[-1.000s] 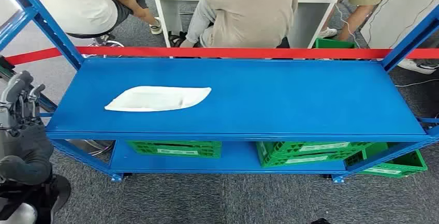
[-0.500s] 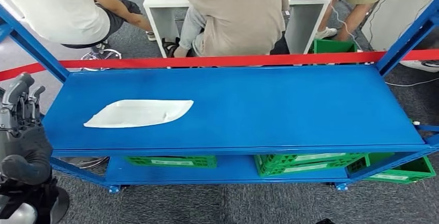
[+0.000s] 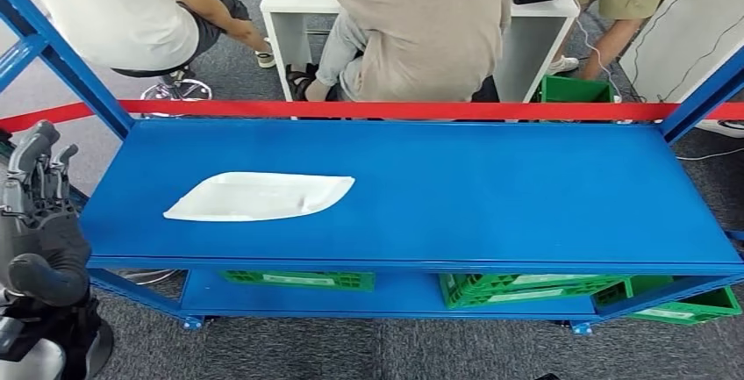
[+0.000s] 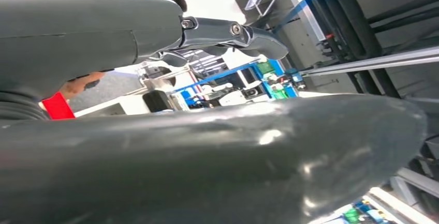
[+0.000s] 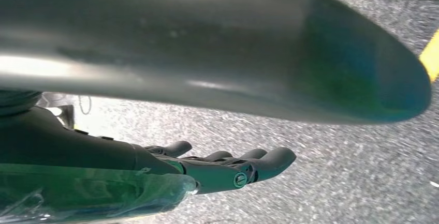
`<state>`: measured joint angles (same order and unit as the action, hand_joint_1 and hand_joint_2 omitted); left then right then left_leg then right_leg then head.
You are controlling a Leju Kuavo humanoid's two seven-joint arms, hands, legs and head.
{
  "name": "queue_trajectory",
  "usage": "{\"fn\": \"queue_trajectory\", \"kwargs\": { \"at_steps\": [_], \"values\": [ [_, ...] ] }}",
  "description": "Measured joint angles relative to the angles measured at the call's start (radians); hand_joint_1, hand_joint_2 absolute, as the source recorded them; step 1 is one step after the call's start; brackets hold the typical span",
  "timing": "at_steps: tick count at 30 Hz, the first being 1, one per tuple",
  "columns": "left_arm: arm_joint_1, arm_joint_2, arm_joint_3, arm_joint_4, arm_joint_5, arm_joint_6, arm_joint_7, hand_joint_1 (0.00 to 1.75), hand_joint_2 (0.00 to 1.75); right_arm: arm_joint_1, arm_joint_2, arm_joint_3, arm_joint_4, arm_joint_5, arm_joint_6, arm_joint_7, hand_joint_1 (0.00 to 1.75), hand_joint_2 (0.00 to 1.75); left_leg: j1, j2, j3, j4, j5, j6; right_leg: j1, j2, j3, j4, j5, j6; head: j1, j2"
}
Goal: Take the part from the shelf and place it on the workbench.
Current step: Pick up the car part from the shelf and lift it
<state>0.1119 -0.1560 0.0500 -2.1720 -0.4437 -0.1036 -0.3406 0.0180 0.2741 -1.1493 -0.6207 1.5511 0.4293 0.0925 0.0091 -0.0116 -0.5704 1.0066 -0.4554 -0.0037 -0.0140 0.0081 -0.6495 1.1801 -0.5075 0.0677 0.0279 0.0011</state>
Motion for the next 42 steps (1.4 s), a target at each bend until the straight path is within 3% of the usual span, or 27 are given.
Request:
{"fn": "queue_trajectory", "kwargs": {
  "at_steps": [1,3,5,7,8,11,12,13,14,16,18,22,24,26,27,28,29,31,33,36,38,39,41,42],
  "values": [
    [0.000,0.000,0.001,0.001,-0.006,0.000,0.003,0.00,0.00,-0.001,-0.001,0.000,0.002,0.000,-0.003,-0.002,0.00,0.00,-0.002,-0.001,0.004,0.002,-0.004,-0.005,-0.001,0.001,0.030,-0.065,0.028,-0.001,0.001,0.000],
    [0.000,0.000,0.006,0.002,-0.022,-0.003,0.012,0.00,0.87,-0.003,-0.002,0.000,0.009,0.000,-0.009,-0.009,0.00,0.00,-0.007,-0.002,0.007,0.002,-0.007,-0.016,-0.002,0.004,0.061,-0.131,0.046,-0.010,0.002,0.000],
    [0.002,0.000,0.011,0.002,-0.038,-0.009,0.018,0.00,1.75,-0.004,-0.003,0.000,0.015,0.000,-0.015,-0.014,0.00,0.00,-0.007,-0.003,0.008,-0.003,-0.004,-0.025,0.000,0.006,0.061,-0.134,0.046,-0.027,0.000,0.000],
    [0.005,0.002,0.016,0.004,-0.066,-0.020,0.024,0.00,1.75,-0.004,-0.007,0.000,0.020,0.000,-0.021,-0.016,0.00,0.00,-0.005,-0.002,0.001,0.011,-0.019,-0.034,-0.001,0.005,0.061,-0.137,0.049,-0.042,-0.002,0.000],
    [0.006,0.004,0.017,0.006,-0.086,-0.028,0.028,0.00,1.75,-0.004,-0.009,0.000,0.023,0.000,-0.024,-0.017,0.00,0.00,-0.005,-0.001,-0.015,0.047,-0.042,-0.038,-0.002,0.005,0.061,-0.138,0.050,-0.048,-0.003,0.000],
    [0.009,0.019,0.016,0.027,-0.175,-0.047,0.053,0.00,1.75,-0.005,-0.023,0.001,0.037,0.000,-0.031,-0.017,0.00,0.00,-0.005,0.000,-0.112,0.236,-0.126,-0.045,-0.001,0.001,0.060,-0.138,0.048,-0.055,-0.007,0.000],
    [0.010,0.027,0.014,0.040,-0.217,-0.047,0.068,0.00,1.75,-0.005,-0.030,0.003,0.043,0.000,-0.034,-0.017,0.00,0.00,-0.005,0.000,-0.133,0.274,-0.131,-0.044,0.000,0.001,0.060,-0.138,0.048,-0.056,-0.007,0.000],
    [0.010,0.037,0.011,0.053,-0.262,-0.045,0.084,0.00,1.75,-0.006,-0.036,0.005,0.049,0.000,-0.036,-0.017,0.00,0.00,-0.005,0.000,-0.137,0.273,-0.115,-0.042,0.000,0.001,0.061,-0.138,0.048,-0.056,-0.007,0.000],
    [0.009,0.047,0.008,0.067,-0.303,-0.041,0.101,0.00,1.75,-0.008,-0.043,0.007,0.055,0.000,-0.038,-0.018,0.00,0.00,-0.005,0.000,-0.122,0.236,-0.083,-0.038,0.000,0.002,0.061,-0.138,0.048,-0.056,-0.007,0.000],
    [0.003,0.068,0.001,0.092,-0.372,-0.034,0.134,0.00,1.75,-0.011,-0.053,0.013,0.065,0.000,-0.041,-0.021,0.00,0.00,-0.007,0.000,-0.061,0.106,-0.015,-0.026,0.003,0.005,0.063,-0.137,0.047,-0.053,-0.007,0.000],
    [-0.006,0.085,-0.008,0.113,-0.431,-0.025,0.160,0.00,1.75,-0.013,-0.059,0.020,0.072,0.000,-0.042,-0.026,0.00,0.00,-0.010,0.001,-0.019,0.017,0.009,-0.018,0.006,0.006,0.061,-0.137,0.045,-0.045,-0.008,0.000],
    [-0.011,0.110,-0.020,0.146,-0.509,-0.016,0.191,0.00,1.75,-0.016,-0.065,0.033,0.083,0.000,-0.042,-0.039,0.00,0.00,-0.007,0.001,-0.009,-0.009,0.012,-0.006,0.005,0.004,0.058,-0.133,0.038,-0.021,-0.006,0.000],
    [-0.014,0.120,-0.026,0.158,-0.540,-0.016,0.201,0.00,1.75,-0.016,-0.068,0.038,0.088,0.000,-0.043,-0.044,0.00,0.00,-0.003,0.003,-0.005,-0.015,0.015,0.001,0.005,0.002,0.022,-0.055,-0.007,-0.012,-0.002,0.000],
    [-0.015,0.134,-0.036,0.172,-0.578,-0.020,0.209,0.00,1.75,-0.016,-0.073,0.043,0.093,0.000,-0.044,-0.048,0.00,0.00,-0.003,0.003,-0.004,-0.015,0.013,0.004,0.004,0.001,-0.043,0.077,-0.064,-0.006,0.000,0.000],
    [-0.015,0.145,-0.043,0.181,-0.604,-0.023,0.213,0.00,1.75,-0.015,-0.075,0.046,0.096,0.000,-0.045,-0.049,0.00,0.00,-0.003,0.003,-0.003,-0.015,0.013,0.005,0.004,0.001,-0.067,0.120,-0.074,-0.004,0.000,0.000],
    [-0.016,0.158,-0.051,0.191,-0.635,-0.024,0.218,0.00,1.75,-0.015,-0.078,0.049,0.100,0.000,-0.046,-0.050,0.00,0.00,-0.003,0.003,-0.002,-0.015,0.011,0.005,0.004,0.001,-0.073,0.127,-0.064,-0.003,0.000,0.000],
    [-0.017,0.173,-0.061,0.201,-0.668,-0.025,0.222,0.00,1.75,-0.015,-0.082,0.052,0.104,0.000,-0.047,-0.051,0.00,0.00,-0.002,0.003,0.001,-0.014,0.010,0.004,0.003,0.000,-0.058,0.091,-0.035,-0.003,0.000,0.000],
    [-0.022,0.202,-0.081,0.219,-0.720,-0.023,0.230,0.00,1.75,-0.017,-0.088,0.059,0.111,0.000,-0.049,-0.052,0.00,0.00,-0.002,0.002,0.007,-0.012,0.004,-0.004,0.001,0.000,0.006,-0.043,0.033,-0.001,0.001,0.000],
    [-0.027,0.224,-0.094,0.232,-0.739,-0.020,0.234,0.00,1.75,-0.019,-0.092,0.063,0.119,0.000,-0.051,-0.052,0.00,0.00,-0.006,0.000,0.009,-0.009,0.000,-0.014,0.001,0.003,0.048,-0.130,0.061,-0.009,0.000,0.000],
    [-0.033,0.247,-0.108,0.245,-0.744,-0.019,0.237,0.00,1.75,-0.018,-0.095,0.067,0.129,0.000,-0.051,-0.051,0.00,0.00,-0.007,0.000,0.009,-0.012,0.000,-0.026,0.003,0.006,0.051,-0.141,0.061,-0.033,-0.002,0.000],
    [-0.036,0.257,-0.114,0.251,-0.748,-0.019,0.238,0.00,1.75,-0.018,-0.095,0.071,0.132,0.000,-0.051,-0.051,0.00,0.00,-0.006,0.001,-0.004,0.016,-0.023,-0.035,0.001,0.006,0.051,-0.143,0.062,-0.047,-0.005,0.000],
    [-0.039,0.261,-0.116,0.253,-0.752,-0.019,0.239,0.00,1.75,-0.018,-0.096,0.072,0.133,0.000,-0.052,-0.051,0.00,0.00,-0.006,0.001,-0.024,0.056,-0.047,-0.039,0.000,0.005,0.052,-0.144,0.062,-0.052,-0.008,0.000],
    [-0.043,0.272,-0.121,0.261,-0.772,-0.021,0.244,0.00,1.75,-0.018,-0.099,0.074,0.135,0.000,-0.052,-0.051,0.00,0.00,-0.005,0.002,-0.090,0.187,-0.107,-0.044,0.000,0.004,0.051,-0.144,0.061,-0.057,-0.011,0.000],
    [-0.044,0.279,-0.127,0.267,-0.788,-0.025,0.249,0.00,1.75,-0.018,-0.100,0.074,0.137,0.000,-0.053,-0.050,0.00,0.00,-0.005,0.002,-0.118,0.239,-0.121,-0.045,0.001,0.003,0.051,-0.144,0.061,-0.057,-0.011,0.000]
  ]
}}
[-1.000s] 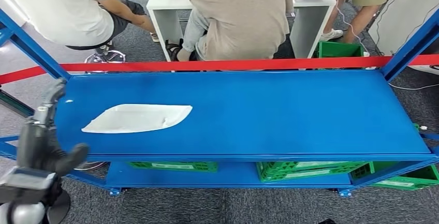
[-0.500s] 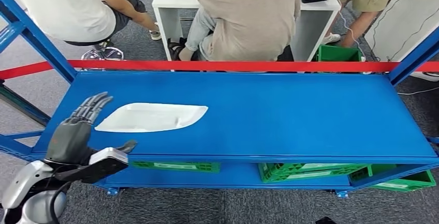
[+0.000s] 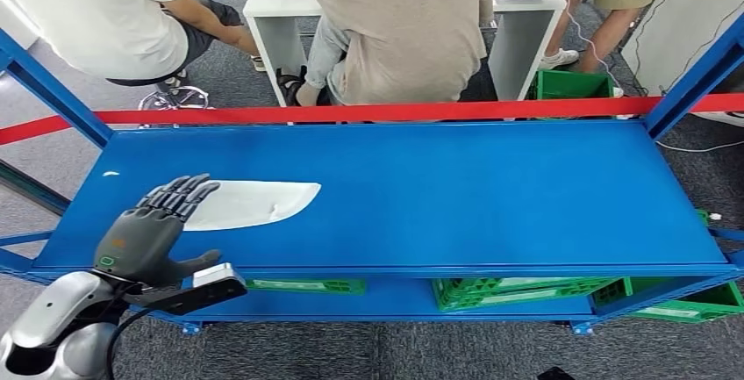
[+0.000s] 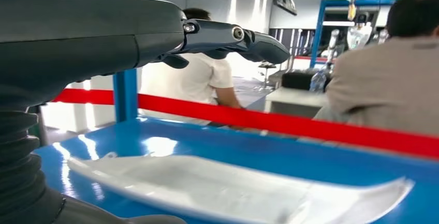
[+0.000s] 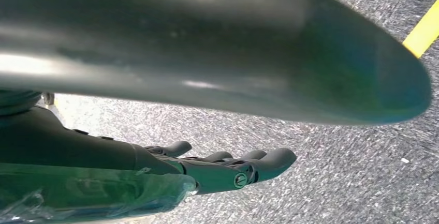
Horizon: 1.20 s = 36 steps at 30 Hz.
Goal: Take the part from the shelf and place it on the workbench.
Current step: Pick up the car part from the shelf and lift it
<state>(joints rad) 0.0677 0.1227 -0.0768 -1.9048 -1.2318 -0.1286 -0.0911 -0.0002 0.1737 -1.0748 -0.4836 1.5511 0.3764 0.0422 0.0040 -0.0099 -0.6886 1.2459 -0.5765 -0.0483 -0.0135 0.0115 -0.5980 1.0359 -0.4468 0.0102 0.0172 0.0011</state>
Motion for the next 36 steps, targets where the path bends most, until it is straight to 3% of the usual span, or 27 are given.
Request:
{"fn": "queue_trajectory", "kwargs": {
  "at_steps": [1,2,5,7,9,11,13,15,16,17,19,21,22,26,28,30,31,32,33,35,36],
  "values": [
    [-0.002,0.009,-0.008,0.008,-0.020,-0.005,0.008,0.00,1.75,0.000,-0.002,0.001,0.002,0.000,0.000,0.000,0.00,0.00,0.000,0.000,-0.017,0.028,0.002,0.001,0.000,0.000,0.000,0.000,0.000,-0.001,0.000,0.000],
    [-0.006,0.019,-0.017,0.018,-0.042,-0.012,0.017,0.00,1.75,0.000,-0.004,0.002,0.006,0.000,-0.001,0.001,0.00,0.00,0.000,0.000,-0.014,0.014,0.025,0.003,0.001,0.000,0.001,0.000,-0.001,-0.001,0.000,0.000],
    [-0.024,0.053,-0.041,0.041,-0.104,-0.033,0.048,0.00,1.75,-0.003,-0.008,0.007,0.015,0.000,-0.001,0.001,0.00,0.00,-0.001,0.000,0.068,-0.163,0.121,0.015,0.003,0.002,0.003,0.002,-0.003,0.004,-0.001,0.000],
    [-0.034,0.072,-0.054,0.052,-0.145,-0.045,0.069,0.00,1.75,-0.005,-0.012,0.008,0.021,0.000,-0.002,0.000,0.00,0.00,-0.002,0.000,0.102,-0.236,0.136,0.021,0.006,0.003,0.000,0.002,-0.003,0.014,0.000,0.000],
    [-0.038,0.088,-0.063,0.064,-0.181,-0.055,0.084,0.00,1.75,-0.006,-0.016,0.008,0.028,0.000,-0.003,-0.001,0.00,0.00,-0.003,-0.001,0.104,-0.246,0.134,0.027,0.006,0.003,0.000,-0.002,-0.001,0.027,0.001,0.000],
    [-0.042,0.099,-0.068,0.074,-0.208,-0.066,0.094,0.00,0.87,-0.008,-0.019,0.009,0.034,0.000,-0.004,-0.004,0.00,0.00,0.000,0.000,0.107,-0.251,0.137,0.036,0.005,0.001,-0.009,0.017,-0.017,0.038,0.003,0.000],
    [-0.047,0.108,-0.072,0.083,-0.229,-0.078,0.099,0.00,0.00,-0.010,-0.021,0.009,0.040,0.000,-0.006,-0.008,0.00,0.00,0.003,0.001,0.109,-0.253,0.137,0.043,0.004,-0.002,-0.054,0.114,-0.070,0.045,0.008,0.000],
    [-0.051,0.115,-0.075,0.096,-0.244,-0.088,0.101,0.00,0.00,-0.011,-0.023,0.010,0.045,0.000,-0.010,-0.012,0.00,0.00,0.002,0.001,0.109,-0.253,0.136,0.046,0.004,-0.003,-0.117,0.245,-0.122,0.049,0.010,0.000],
    [-0.052,0.118,-0.076,0.104,-0.251,-0.091,0.101,0.00,0.00,-0.010,-0.024,0.010,0.047,0.000,-0.012,-0.014,0.00,0.00,0.002,0.001,0.110,-0.253,0.135,0.046,0.004,-0.003,-0.134,0.276,-0.126,0.049,0.011,0.000],
    [-0.054,0.121,-0.078,0.112,-0.258,-0.093,0.101,0.00,0.00,-0.011,-0.025,0.010,0.049,0.000,-0.014,-0.016,0.00,0.00,0.003,0.001,0.112,-0.252,0.134,0.046,0.004,-0.003,-0.132,0.268,-0.109,0.050,0.011,0.000],
    [-0.063,0.124,-0.081,0.127,-0.268,-0.094,0.101,0.00,0.00,-0.012,-0.029,0.013,0.053,0.000,-0.018,-0.018,0.00,0.00,0.004,0.000,0.117,-0.251,0.131,0.041,0.002,-0.004,-0.078,0.152,-0.040,0.050,0.012,0.000],
    [-0.077,0.126,-0.084,0.142,-0.273,-0.094,0.101,0.00,0.00,-0.017,-0.031,0.017,0.059,0.000,-0.022,-0.019,0.00,0.00,0.000,-0.002,0.119,-0.248,0.126,0.032,0.001,-0.003,-0.022,0.036,0.002,0.047,0.013,0.000],
    [-0.083,0.128,-0.084,0.147,-0.275,-0.093,0.100,0.00,0.00,-0.018,-0.032,0.019,0.061,0.000,-0.024,-0.019,0.00,0.00,-0.003,-0.003,0.118,-0.247,0.126,0.028,0.001,-0.001,-0.010,0.010,0.006,0.042,0.012,0.000],
    [-0.100,0.132,-0.089,0.165,-0.283,-0.091,0.099,0.00,0.00,-0.016,-0.034,0.026,0.070,0.000,-0.027,-0.020,0.00,0.00,-0.002,-0.003,0.113,-0.238,0.116,0.013,0.001,0.002,-0.009,0.003,0.006,0.014,0.006,0.000],
    [-0.110,0.132,-0.090,0.176,-0.289,-0.087,0.099,0.00,0.00,-0.017,-0.035,0.029,0.072,0.000,-0.030,-0.023,0.00,0.00,-0.001,-0.002,0.074,-0.157,0.067,0.004,-0.001,0.000,-0.008,0.001,0.007,0.005,0.001,0.000],
    [-0.118,0.133,-0.090,0.193,-0.296,-0.085,0.099,0.00,0.00,-0.018,-0.037,0.032,0.075,0.000,-0.032,-0.026,0.00,0.00,0.000,-0.001,0.005,-0.020,0.009,0.000,0.000,-0.001,-0.008,0.001,0.006,0.001,-0.002,0.000],
    [-0.119,0.133,-0.090,0.203,-0.299,-0.084,0.099,0.00,0.00,-0.017,-0.039,0.032,0.077,0.000,-0.033,-0.027,0.00,0.00,0.000,-0.001,-0.020,0.026,0.000,0.000,0.000,-0.001,-0.008,0.001,0.005,0.000,-0.002,0.000],
    [-0.121,0.133,-0.090,0.211,-0.301,-0.084,0.099,0.00,0.00,-0.018,-0.040,0.033,0.079,0.000,-0.033,-0.029,0.00,0.00,0.000,-0.001,-0.029,0.037,0.010,0.001,0.000,-0.001,-0.007,0.001,0.005,0.000,-0.002,0.000],
    [-0.123,0.133,-0.090,0.218,-0.305,-0.083,0.099,0.00,0.00,-0.018,-0.040,0.033,0.081,0.000,-0.034,-0.031,0.00,0.00,0.000,-0.001,-0.019,0.011,0.037,0.003,0.000,-0.001,-0.006,0.001,0.005,0.000,-0.002,0.000],
    [-0.133,0.134,-0.086,0.229,-0.311,-0.083,0.099,0.00,0.00,-0.019,-0.041,0.036,0.086,0.000,-0.034,-0.036,0.00,0.00,-0.001,-0.001,0.041,-0.116,0.109,0.009,0.001,0.000,-0.004,0.002,0.004,0.003,-0.002,0.000],
    [-0.140,0.135,-0.084,0.234,-0.314,-0.084,0.099,0.00,0.00,-0.020,-0.041,0.038,0.088,0.000,-0.035,-0.038,0.00,0.00,-0.001,0.000,0.071,-0.178,0.129,0.012,0.003,0.000,-0.004,0.003,0.003,0.006,-0.002,0.000]
  ]
}}
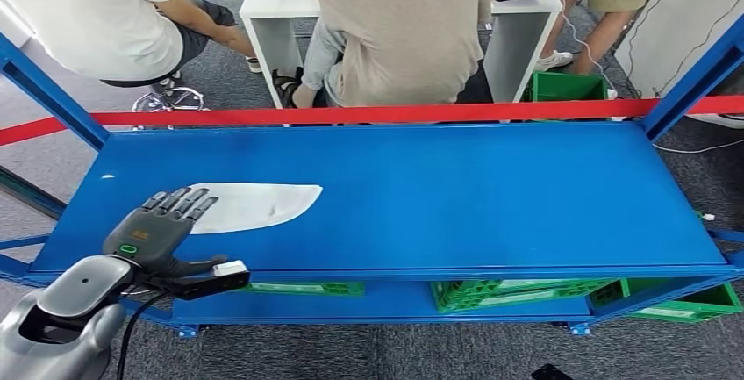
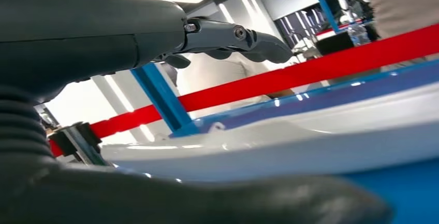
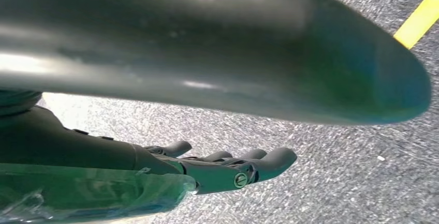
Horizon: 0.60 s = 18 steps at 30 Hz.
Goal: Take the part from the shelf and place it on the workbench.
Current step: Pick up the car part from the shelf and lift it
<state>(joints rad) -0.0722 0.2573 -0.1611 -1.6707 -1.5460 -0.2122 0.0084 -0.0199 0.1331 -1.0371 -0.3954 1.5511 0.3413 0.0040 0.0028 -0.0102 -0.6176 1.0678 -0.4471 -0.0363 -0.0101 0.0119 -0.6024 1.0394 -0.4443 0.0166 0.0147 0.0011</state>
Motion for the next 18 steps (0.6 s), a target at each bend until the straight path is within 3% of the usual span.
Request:
{"fn": "queue_trajectory", "kwargs": {
  "at_steps": [2,4,6,9,10,11,12,15,16,18],
  "values": [
    [-0.010,0.003,0.005,0.010,-0.006,-0.003,0.000,0.00,0.00,-0.001,-0.001,0.003,0.004,0.000,-0.002,-0.003,0.00,0.00,-0.002,0.000,0.027,-0.061,0.009,0.006,0.003,0.001,-0.002,-0.001,0.001,0.011,0.001,0.000],
    [-0.013,0.007,0.011,0.021,-0.011,-0.008,-0.001,0.00,0.00,-0.002,-0.002,0.005,0.009,0.000,-0.004,-0.006,0.00,0.00,-0.001,-0.001,0.028,-0.068,0.010,0.015,0.001,0.001,-0.004,-0.005,0.002,0.023,0.002,0.000],
    [-0.017,0.010,0.020,0.028,-0.015,-0.010,-0.002,0.00,0.00,-0.003,-0.002,0.009,0.013,0.000,-0.004,-0.007,0.00,0.00,0.003,0.000,0.031,-0.072,0.012,0.025,0.001,-0.001,-0.017,0.027,-0.022,0.033,0.006,0.000],
    [-0.022,0.012,0.027,0.039,-0.017,-0.012,-0.003,0.00,0.00,-0.004,-0.004,0.012,0.018,0.000,-0.006,-0.008,0.00,0.00,0.004,0.001,0.033,-0.074,0.012,0.034,0.001,-0.003,-0.100,0.209,-0.111,0.042,0.011,0.000],
    [-0.021,0.012,0.027,0.044,-0.017,-0.012,-0.003,0.00,0.00,-0.004,-0.005,0.012,0.020,0.000,-0.006,-0.008,0.00,0.00,0.004,0.001,0.034,-0.074,0.011,0.035,0.001,-0.003,-0.126,0.261,-0.126,0.043,0.011,0.000],
    [-0.021,0.012,0.028,0.048,-0.017,-0.012,-0.003,0.00,0.00,-0.004,-0.005,0.012,0.021,0.000,-0.006,-0.008,0.00,0.00,0.003,0.001,0.035,-0.073,0.011,0.035,0.001,-0.003,-0.136,0.279,-0.123,0.044,0.012,0.000],
    [-0.021,0.012,0.028,0.052,-0.017,-0.013,-0.003,0.00,0.00,-0.004,-0.005,0.012,0.023,0.000,-0.006,-0.008,0.00,0.00,0.003,0.000,0.037,-0.073,0.010,0.034,0.001,-0.004,-0.124,0.253,-0.099,0.043,0.012,0.000],
    [-0.022,0.013,0.030,0.060,-0.018,-0.019,-0.004,0.00,0.00,-0.008,-0.007,0.014,0.025,0.000,-0.007,-0.008,0.00,0.00,0.002,-0.001,0.043,-0.071,0.004,0.026,0.000,-0.003,-0.026,0.052,-0.007,0.038,0.012,0.000],
    [-0.023,0.014,0.031,0.063,-0.018,-0.024,-0.004,0.00,0.00,-0.010,-0.008,0.015,0.026,0.000,-0.007,-0.009,0.00,0.00,0.000,-0.001,0.044,-0.070,0.003,0.021,0.000,-0.002,-0.007,0.013,0.003,0.034,0.011,0.000],
    [-0.026,0.018,0.037,0.069,-0.019,-0.030,-0.007,0.00,0.00,-0.011,-0.008,0.017,0.028,0.000,-0.007,-0.009,0.00,0.00,-0.003,-0.002,0.042,-0.071,0.005,0.013,0.002,0.001,0.001,-0.004,0.003,0.023,0.010,0.000]
  ]
}}
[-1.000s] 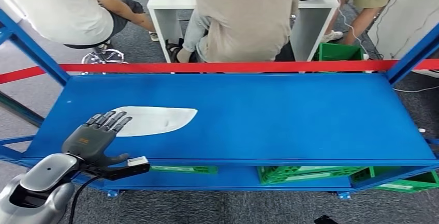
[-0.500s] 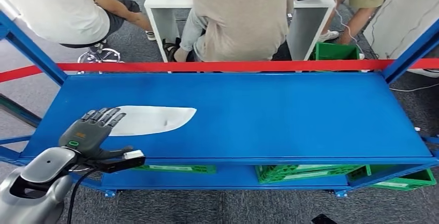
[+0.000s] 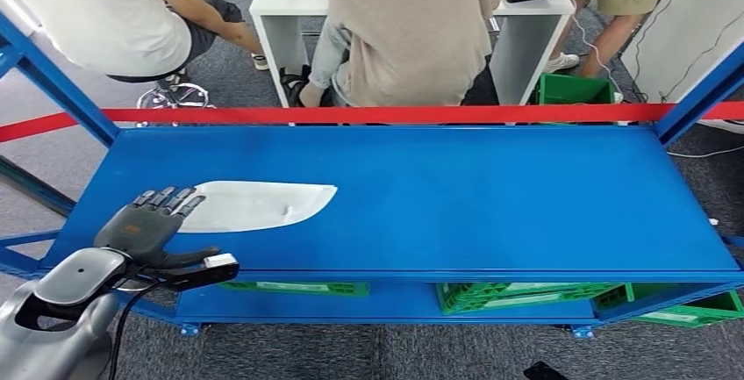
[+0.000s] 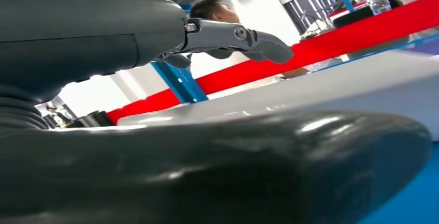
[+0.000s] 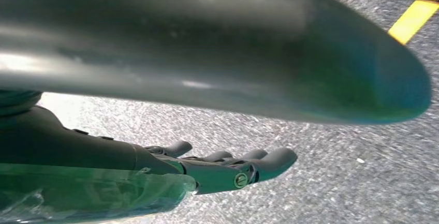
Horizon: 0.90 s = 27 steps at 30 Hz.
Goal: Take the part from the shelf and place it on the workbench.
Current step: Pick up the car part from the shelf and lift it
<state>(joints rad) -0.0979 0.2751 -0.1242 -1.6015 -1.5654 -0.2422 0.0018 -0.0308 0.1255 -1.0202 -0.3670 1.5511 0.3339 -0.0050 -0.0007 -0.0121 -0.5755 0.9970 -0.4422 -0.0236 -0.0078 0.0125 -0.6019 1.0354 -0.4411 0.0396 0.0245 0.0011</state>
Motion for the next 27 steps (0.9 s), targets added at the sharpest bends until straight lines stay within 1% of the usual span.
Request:
{"fn": "queue_trajectory", "kwargs": {
  "at_steps": [2,3,4,5,6,7,8,9,10,11,12,13,14,15,17,18,19,20,21,22,23,24,25,26,27],
  "values": [
    [-0.002,0.004,0.008,0.008,-0.001,-0.003,-0.004,0.00,0.00,0.001,0.000,0.002,0.002,0.000,0.000,0.000,0.00,0.00,0.001,0.001,-0.003,0.001,-0.005,-0.009,-0.002,0.000,-0.002,-0.001,0.002,-0.013,-0.001,0.000],
    [-0.004,0.006,0.011,0.011,-0.002,-0.004,-0.006,0.00,0.00,0.000,0.000,0.002,0.003,0.000,0.000,-0.001,0.00,0.00,0.002,0.001,-0.011,0.019,-0.019,-0.014,-0.004,0.000,-0.002,-0.003,0.004,-0.019,-0.003,0.000],
    [-0.007,0.008,0.014,0.016,-0.002,-0.004,-0.008,0.00,0.00,0.000,0.000,0.002,0.003,0.000,0.000,-0.001,0.00,0.00,0.002,0.001,-0.030,0.058,-0.044,-0.019,-0.006,-0.001,-0.001,-0.004,0.004,-0.024,-0.005,0.000],
    [-0.010,0.009,0.015,0.021,-0.002,-0.004,-0.009,0.00,0.00,0.000,0.000,0.002,0.004,0.000,-0.001,-0.002,0.00,0.00,0.003,0.002,-0.058,0.118,-0.076,-0.023,-0.006,-0.002,-0.002,-0.004,0.004,-0.027,-0.008,0.000],
    [-0.013,0.011,0.015,0.027,-0.002,-0.004,-0.009,0.00,0.00,-0.001,-0.001,0.002,0.004,0.000,-0.001,-0.002,0.00,0.00,0.004,0.002,-0.093,0.189,-0.107,-0.026,-0.006,-0.003,-0.002,-0.004,0.004,-0.029,-0.009,0.000],
    [-0.015,0.012,0.014,0.034,-0.002,-0.004,-0.009,0.00,0.00,0.000,-0.002,0.002,0.004,0.000,-0.001,-0.003,0.00,0.00,0.004,0.002,-0.123,0.248,-0.126,-0.028,-0.006,-0.003,-0.002,-0.004,0.003,-0.030,-0.009,0.000],
    [-0.017,0.013,0.013,0.040,-0.002,-0.004,-0.008,0.00,0.00,0.000,-0.002,0.003,0.004,0.000,-0.001,-0.004,0.00,0.00,0.005,0.002,-0.141,0.280,-0.128,-0.028,-0.006,-0.003,-0.002,-0.004,0.003,-0.030,-0.010,0.000],
    [-0.019,0.016,0.011,0.045,-0.002,-0.004,-0.006,0.00,0.00,0.000,-0.003,0.003,0.005,0.000,-0.001,-0.005,0.00,0.00,0.005,0.002,-0.140,0.273,-0.110,-0.028,-0.006,-0.003,-0.002,-0.004,0.003,-0.030,-0.010,0.000],
    [-0.022,0.019,0.010,0.049,-0.002,-0.004,-0.005,0.00,0.00,-0.001,-0.003,0.004,0.005,0.000,-0.001,-0.006,0.00,0.00,0.006,0.002,-0.120,0.229,-0.077,-0.027,-0.007,-0.003,0.000,-0.004,0.003,-0.029,-0.010,0.000],
    [-0.027,0.022,0.009,0.052,-0.002,-0.004,-0.003,0.00,0.00,-0.001,-0.003,0.004,0.006,0.000,-0.001,-0.007,0.00,0.00,0.007,0.002,-0.088,0.164,-0.039,-0.026,-0.007,-0.002,0.001,-0.003,0.002,-0.027,-0.010,0.000],
    [-0.032,0.024,0.008,0.054,-0.002,-0.004,-0.001,0.00,0.00,-0.001,-0.003,0.005,0.006,0.000,-0.001,-0.008,0.00,0.00,0.008,0.003,-0.054,0.096,-0.012,-0.025,-0.005,-0.002,0.001,-0.002,0.001,-0.023,-0.011,0.000],
    [-0.037,0.026,0.008,0.056,-0.002,-0.004,0.000,0.00,0.00,-0.001,-0.004,0.006,0.007,0.000,-0.001,-0.008,0.00,0.00,0.008,0.002,-0.029,0.045,0.003,-0.023,-0.004,-0.001,0.000,-0.001,0.000,-0.017,-0.011,0.000],
    [-0.040,0.027,0.007,0.059,-0.002,-0.004,0.001,0.00,0.00,-0.001,-0.005,0.007,0.007,0.000,-0.001,-0.009,0.00,0.00,0.008,0.002,-0.015,0.015,0.007,-0.019,-0.002,0.000,-0.001,-0.002,0.001,-0.011,-0.011,0.000],
    [-0.043,0.029,0.006,0.061,-0.002,-0.004,0.001,0.00,0.00,-0.001,-0.006,0.008,0.008,0.000,-0.002,-0.011,0.00,0.00,0.007,0.001,-0.013,0.005,0.004,-0.013,-0.001,0.000,-0.002,-0.003,0.002,-0.005,-0.011,0.000],
    [-0.048,0.033,0.002,0.068,-0.002,-0.006,0.002,0.00,0.00,-0.001,-0.007,0.011,0.010,0.000,-0.002,-0.017,0.00,0.00,0.007,0.001,-0.014,0.002,0.006,0.000,-0.002,0.000,-0.003,-0.005,0.001,0.005,-0.009,0.000],
    [-0.053,0.036,0.000,0.072,-0.002,-0.007,0.002,0.00,0.00,-0.001,-0.007,0.013,0.011,0.000,-0.002,-0.021,0.00,0.00,0.009,0.001,-0.013,0.001,0.007,0.006,-0.003,-0.001,-0.009,0.009,-0.010,0.010,-0.007,0.000],
    [-0.059,0.038,-0.004,0.076,-0.002,-0.007,0.002,0.00,0.00,-0.002,-0.007,0.015,0.013,0.000,-0.002,-0.023,0.00,0.00,0.010,0.002,-0.012,-0.001,0.008,0.011,-0.003,-0.002,-0.025,0.045,-0.032,0.014,-0.004,0.000],
    [-0.066,0.041,-0.008,0.081,-0.002,-0.006,0.002,0.00,0.00,-0.003,-0.008,0.017,0.014,0.000,-0.003,-0.026,0.00,0.00,0.010,0.002,-0.012,-0.001,0.008,0.015,-0.003,-0.004,-0.052,0.102,-0.062,0.017,-0.001,0.000],
    [-0.071,0.043,-0.011,0.087,-0.002,-0.006,0.003,0.00,0.00,-0.004,-0.008,0.018,0.015,0.000,-0.003,-0.028,0.00,0.00,0.009,0.002,-0.012,-0.001,0.007,0.018,-0.002,-0.004,-0.085,0.173,-0.095,0.018,0.001,0.000],
    [-0.074,0.044,-0.014,0.092,-0.002,-0.006,0.003,0.00,0.00,-0.004,-0.008,0.019,0.017,0.000,-0.004,-0.029,0.00,0.00,0.008,0.002,-0.011,-0.001,0.007,0.019,-0.002,-0.004,-0.117,0.238,-0.118,0.019,0.002,0.000],
    [-0.076,0.045,-0.017,0.097,-0.002,-0.006,0.003,0.00,0.00,-0.003,-0.008,0.019,0.018,0.000,-0.004,-0.031,0.00,0.00,0.008,0.002,-0.011,-0.001,0.007,0.020,-0.002,-0.004,-0.137,0.276,-0.124,0.018,0.002,0.000],
    [-0.077,0.046,-0.020,0.102,-0.002,-0.006,0.003,0.00,0.00,-0.003,-0.008,0.019,0.020,0.000,-0.004,-0.032,0.00,0.00,0.007,0.002,-0.009,-0.001,0.006,0.020,-0.002,-0.004,-0.138,0.274,-0.110,0.017,0.002,0.000],
    [-0.079,0.047,-0.022,0.105,-0.002,-0.006,0.004,0.00,0.00,-0.003,-0.009,0.019,0.021,0.000,-0.005,-0.032,0.00,0.00,0.007,0.002,-0.007,-0.001,0.005,0.019,-0.002,-0.004,-0.120,0.233,-0.080,0.015,0.002,0.000],
    [-0.081,0.048,-0.024,0.108,-0.002,-0.005,0.004,0.00,0.00,-0.004,-0.009,0.019,0.021,0.000,-0.005,-0.033,0.00,0.00,0.007,0.002,-0.004,-0.001,0.003,0.017,-0.002,-0.004,-0.088,0.165,-0.042,0.013,0.002,0.000],
    [-0.084,0.050,-0.027,0.110,-0.002,-0.004,0.004,0.00,0.00,-0.005,-0.009,0.020,0.022,0.000,-0.006,-0.034,0.00,0.00,0.005,0.001,-0.002,0.001,0.000,0.014,-0.002,-0.004,-0.053,0.094,-0.014,0.011,0.003,0.000]
  ]
}}
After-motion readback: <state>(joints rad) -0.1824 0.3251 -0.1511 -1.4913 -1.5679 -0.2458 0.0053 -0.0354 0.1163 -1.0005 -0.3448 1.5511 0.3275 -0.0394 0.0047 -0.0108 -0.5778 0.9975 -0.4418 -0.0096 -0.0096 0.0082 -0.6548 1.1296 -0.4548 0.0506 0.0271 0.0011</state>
